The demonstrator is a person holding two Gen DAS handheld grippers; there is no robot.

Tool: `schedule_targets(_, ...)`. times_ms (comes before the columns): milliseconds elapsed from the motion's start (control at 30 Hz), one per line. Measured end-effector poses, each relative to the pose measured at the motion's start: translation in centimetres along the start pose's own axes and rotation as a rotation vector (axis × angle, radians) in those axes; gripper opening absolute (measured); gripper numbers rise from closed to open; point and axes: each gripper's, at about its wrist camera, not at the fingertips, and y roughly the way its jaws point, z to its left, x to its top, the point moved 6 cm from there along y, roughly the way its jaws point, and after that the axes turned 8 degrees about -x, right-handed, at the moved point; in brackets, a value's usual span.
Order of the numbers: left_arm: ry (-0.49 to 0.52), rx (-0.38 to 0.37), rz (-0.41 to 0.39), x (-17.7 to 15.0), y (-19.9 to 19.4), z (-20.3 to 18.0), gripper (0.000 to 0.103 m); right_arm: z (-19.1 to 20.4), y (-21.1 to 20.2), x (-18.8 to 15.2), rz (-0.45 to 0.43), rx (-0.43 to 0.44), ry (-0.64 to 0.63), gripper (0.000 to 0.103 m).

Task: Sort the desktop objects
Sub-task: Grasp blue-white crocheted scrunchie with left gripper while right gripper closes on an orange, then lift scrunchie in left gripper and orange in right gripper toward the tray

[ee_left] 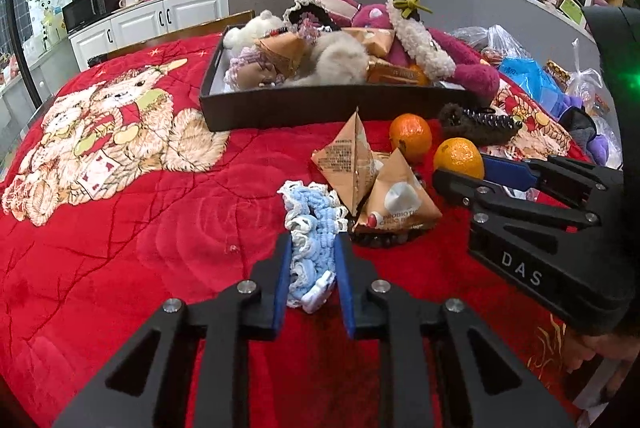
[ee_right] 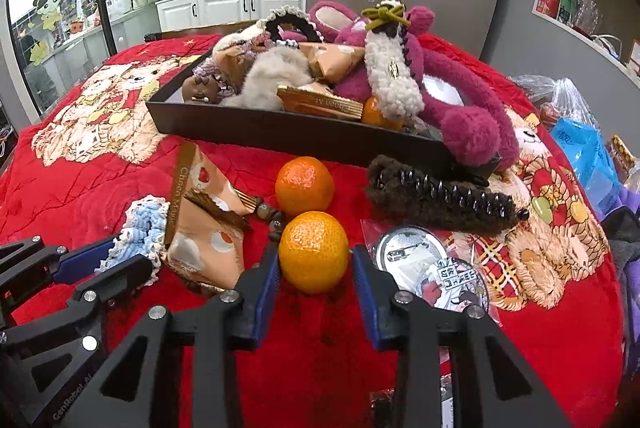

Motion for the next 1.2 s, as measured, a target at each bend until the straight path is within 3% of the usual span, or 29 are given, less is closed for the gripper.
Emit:
schedule_targets(133,0.007,0.007,-0.027,0.6,-1.0,-0.2,0.021,0.1,-0.8,0.4,-0.024,0.003,0.0,0.037)
schedule_targets(200,0.005,0.01,-0.042,1.0,-1.6,-0.2,0.013,0.2,-1.3,0.6,-0.037,0.002,-0.002,0.037)
schedule_targets(633,-0.006,0.023,-0.089,2.6,-3.6,0.0,0.008,0.2,-4.5,2.3,-0.118,0.011,0.023,0.037)
schedule_targets(967,-0.007,0.02,-0.05,1.5,-2.1,0.3,0.004,0.0,-4.4,2.0,-0.114,0.02,0.029,0.037)
schedule_targets(1200,-0.045,0.021,0.028,-0.3,0.2,1.5,0.005,0.1,-3.8,1.5,-0.093,0.026,0.029,0.036)
